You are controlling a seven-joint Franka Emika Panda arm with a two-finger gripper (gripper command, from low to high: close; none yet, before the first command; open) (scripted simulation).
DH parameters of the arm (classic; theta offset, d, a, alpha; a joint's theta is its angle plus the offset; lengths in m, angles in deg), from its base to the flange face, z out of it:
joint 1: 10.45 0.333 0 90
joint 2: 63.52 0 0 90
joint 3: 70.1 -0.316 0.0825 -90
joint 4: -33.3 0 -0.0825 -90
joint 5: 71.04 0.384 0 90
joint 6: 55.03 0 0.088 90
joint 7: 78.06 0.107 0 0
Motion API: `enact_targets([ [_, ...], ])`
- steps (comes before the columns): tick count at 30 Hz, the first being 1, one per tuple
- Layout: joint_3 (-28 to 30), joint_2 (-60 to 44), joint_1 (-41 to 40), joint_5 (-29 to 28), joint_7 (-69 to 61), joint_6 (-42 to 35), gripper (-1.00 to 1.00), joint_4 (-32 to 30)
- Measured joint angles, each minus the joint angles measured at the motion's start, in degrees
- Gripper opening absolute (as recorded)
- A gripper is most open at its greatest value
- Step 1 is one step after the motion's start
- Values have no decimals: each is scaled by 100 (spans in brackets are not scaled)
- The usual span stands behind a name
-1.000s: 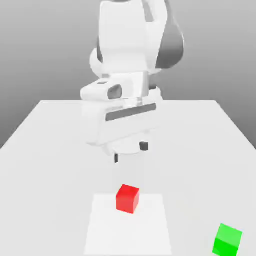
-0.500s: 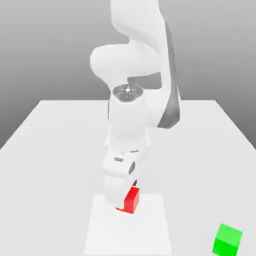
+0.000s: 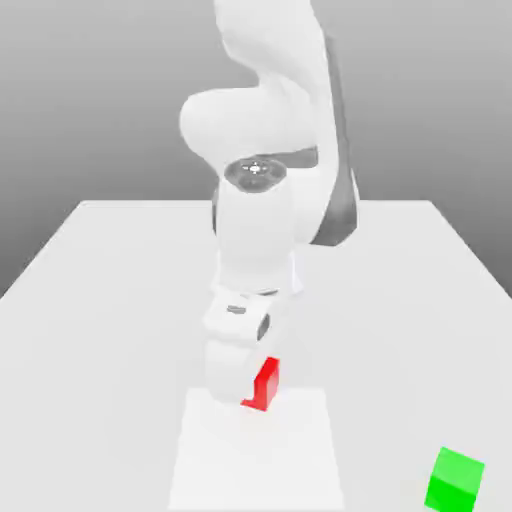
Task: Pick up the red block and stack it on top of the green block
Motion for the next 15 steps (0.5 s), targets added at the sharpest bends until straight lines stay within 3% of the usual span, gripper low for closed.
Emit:
enact_targets([
  [2,-56,183,29,-205,296,-253,-100,67],
  [7,-328,-189,454,-484,1693,-755,-100,954],
  [15,-764,-1042,1265,-165,3583,-1506,-100,2537],
])
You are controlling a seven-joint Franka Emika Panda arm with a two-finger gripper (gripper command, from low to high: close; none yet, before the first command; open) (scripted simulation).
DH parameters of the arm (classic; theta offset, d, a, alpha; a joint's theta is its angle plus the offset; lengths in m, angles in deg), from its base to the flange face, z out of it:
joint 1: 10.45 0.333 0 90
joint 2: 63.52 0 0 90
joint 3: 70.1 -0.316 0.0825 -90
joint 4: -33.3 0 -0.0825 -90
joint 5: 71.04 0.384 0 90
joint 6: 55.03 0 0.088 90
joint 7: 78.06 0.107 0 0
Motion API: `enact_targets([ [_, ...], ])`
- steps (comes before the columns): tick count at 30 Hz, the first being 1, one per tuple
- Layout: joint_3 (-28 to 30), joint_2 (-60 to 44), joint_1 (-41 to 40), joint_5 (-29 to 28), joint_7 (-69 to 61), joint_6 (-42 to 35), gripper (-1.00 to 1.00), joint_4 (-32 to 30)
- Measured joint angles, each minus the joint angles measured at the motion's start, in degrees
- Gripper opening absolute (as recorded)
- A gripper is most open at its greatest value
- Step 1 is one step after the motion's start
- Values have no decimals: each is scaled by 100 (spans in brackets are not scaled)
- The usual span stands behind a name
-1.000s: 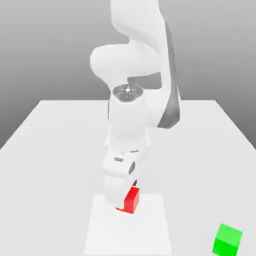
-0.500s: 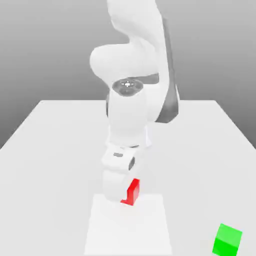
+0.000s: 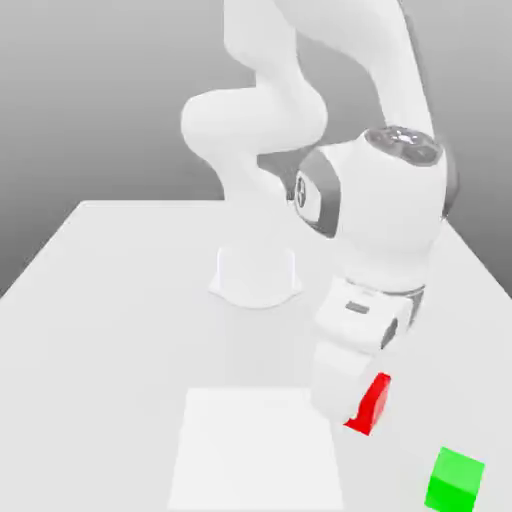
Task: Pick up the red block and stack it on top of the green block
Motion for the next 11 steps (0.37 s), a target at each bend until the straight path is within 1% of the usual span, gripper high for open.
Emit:
enact_targets([
  [3,-214,-315,268,245,619,-278,-100,592],
  [5,-271,-652,332,326,757,-97,-100,750],
  [7,-289,-1048,350,365,779,243,-100,805],
  [8,-295,-1198,351,376,780,379,100,818],
  [11,-295,-1198,351,376,780,379,100,818],
])
